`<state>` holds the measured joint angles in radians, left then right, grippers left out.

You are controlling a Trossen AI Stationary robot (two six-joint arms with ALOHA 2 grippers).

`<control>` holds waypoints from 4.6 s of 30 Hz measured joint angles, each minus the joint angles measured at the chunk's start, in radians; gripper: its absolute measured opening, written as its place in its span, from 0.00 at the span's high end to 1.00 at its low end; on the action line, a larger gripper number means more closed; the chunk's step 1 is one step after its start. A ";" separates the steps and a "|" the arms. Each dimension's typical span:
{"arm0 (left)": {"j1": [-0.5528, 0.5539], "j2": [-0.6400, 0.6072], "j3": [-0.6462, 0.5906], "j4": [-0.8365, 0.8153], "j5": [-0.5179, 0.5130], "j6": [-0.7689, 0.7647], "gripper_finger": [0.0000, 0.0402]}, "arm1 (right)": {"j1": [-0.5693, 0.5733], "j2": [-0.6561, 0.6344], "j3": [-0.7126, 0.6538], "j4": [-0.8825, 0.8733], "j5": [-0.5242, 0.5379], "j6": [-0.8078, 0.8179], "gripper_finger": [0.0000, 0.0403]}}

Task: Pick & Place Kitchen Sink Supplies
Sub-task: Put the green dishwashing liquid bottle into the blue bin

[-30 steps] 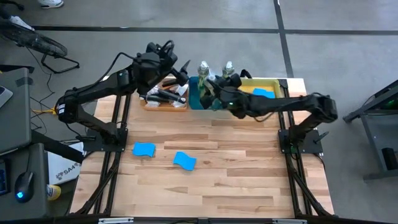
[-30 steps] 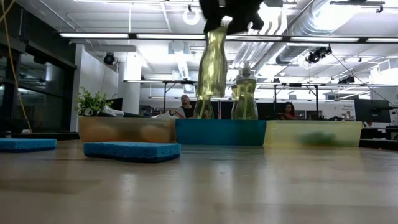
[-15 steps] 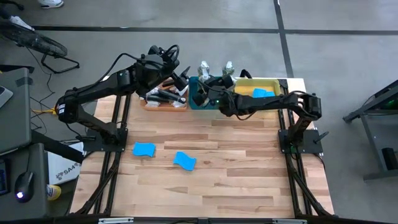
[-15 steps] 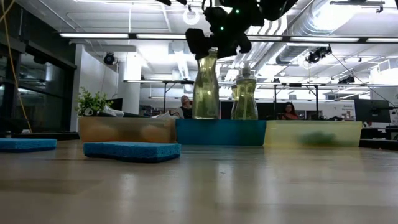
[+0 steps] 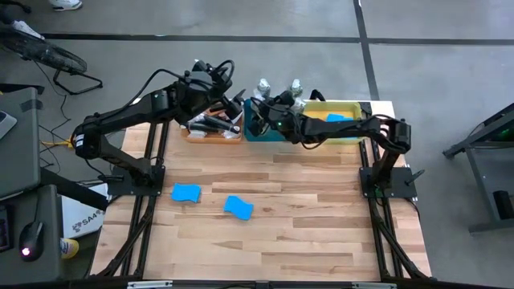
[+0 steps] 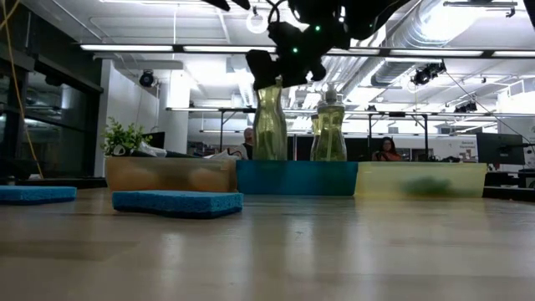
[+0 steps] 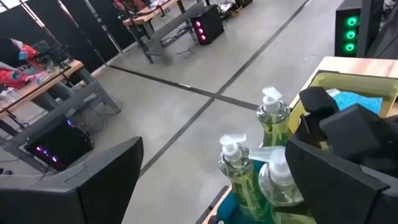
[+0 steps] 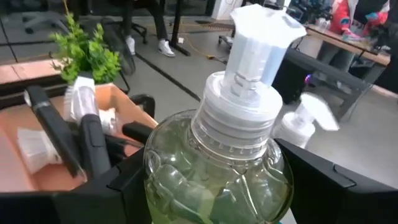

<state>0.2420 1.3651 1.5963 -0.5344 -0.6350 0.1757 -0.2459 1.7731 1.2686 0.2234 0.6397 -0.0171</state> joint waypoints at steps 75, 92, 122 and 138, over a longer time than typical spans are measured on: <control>0.000 0.000 0.000 -0.015 0.019 -0.026 0.04 | -0.082 0.086 -0.010 -0.005 -0.134 0.091 0.29; 0.000 0.000 0.000 -0.018 0.019 -0.025 0.04 | -0.081 0.068 -0.009 -0.047 -0.167 0.081 0.25; 0.000 0.000 0.000 -0.029 0.026 -0.032 0.04 | -0.087 0.035 -0.010 -0.116 -0.263 0.068 0.25; 0.000 0.000 0.000 -0.045 0.026 -0.032 0.04 | -0.101 0.032 -0.009 -0.121 -0.275 0.088 0.06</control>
<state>0.2420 1.3655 1.5959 -0.5797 -0.6094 0.1432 -0.3472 1.8053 1.2594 0.1020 0.3642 0.0708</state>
